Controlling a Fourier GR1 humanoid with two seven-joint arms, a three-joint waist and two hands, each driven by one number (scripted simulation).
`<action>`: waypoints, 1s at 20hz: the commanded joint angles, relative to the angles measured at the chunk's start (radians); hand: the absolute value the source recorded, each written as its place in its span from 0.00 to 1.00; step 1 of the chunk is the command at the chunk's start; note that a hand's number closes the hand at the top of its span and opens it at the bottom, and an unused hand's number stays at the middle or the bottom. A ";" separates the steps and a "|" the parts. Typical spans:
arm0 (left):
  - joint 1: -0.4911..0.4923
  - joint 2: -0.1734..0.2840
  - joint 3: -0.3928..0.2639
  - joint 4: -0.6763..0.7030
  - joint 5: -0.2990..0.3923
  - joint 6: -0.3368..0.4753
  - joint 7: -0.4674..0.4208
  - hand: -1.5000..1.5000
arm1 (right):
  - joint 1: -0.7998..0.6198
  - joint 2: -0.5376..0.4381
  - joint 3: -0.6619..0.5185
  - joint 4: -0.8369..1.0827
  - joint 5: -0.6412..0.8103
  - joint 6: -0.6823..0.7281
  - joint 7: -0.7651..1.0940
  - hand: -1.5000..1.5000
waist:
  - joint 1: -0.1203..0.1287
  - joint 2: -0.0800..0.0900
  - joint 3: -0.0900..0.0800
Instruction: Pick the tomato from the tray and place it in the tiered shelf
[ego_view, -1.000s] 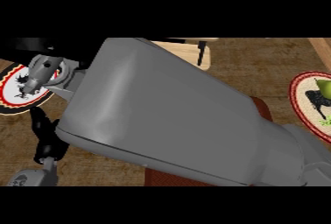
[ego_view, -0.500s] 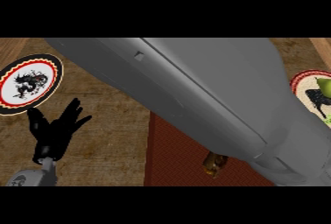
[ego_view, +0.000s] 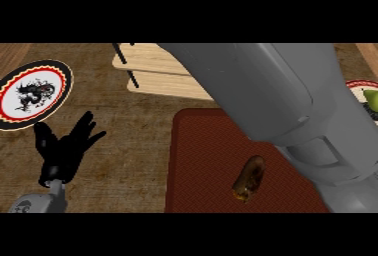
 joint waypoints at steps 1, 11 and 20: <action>0.010 -0.027 -0.017 0.038 -0.009 -0.002 0.018 0.50 | 0.013 -0.013 -0.018 0.068 0.009 0.016 -0.053 1.00 | -0.003 0.004 -0.006; 0.046 -0.020 -0.016 -0.001 -0.016 -0.026 0.030 0.50 | 0.009 0.010 -0.045 0.242 0.077 -0.119 -0.161 1.00 | 0.013 0.007 -0.006; -0.003 -0.005 0.036 0.051 -0.005 -0.045 0.032 0.50 | 0.040 0.034 -0.083 0.298 0.071 -0.166 -0.296 1.00 | 0.005 0.007 -0.006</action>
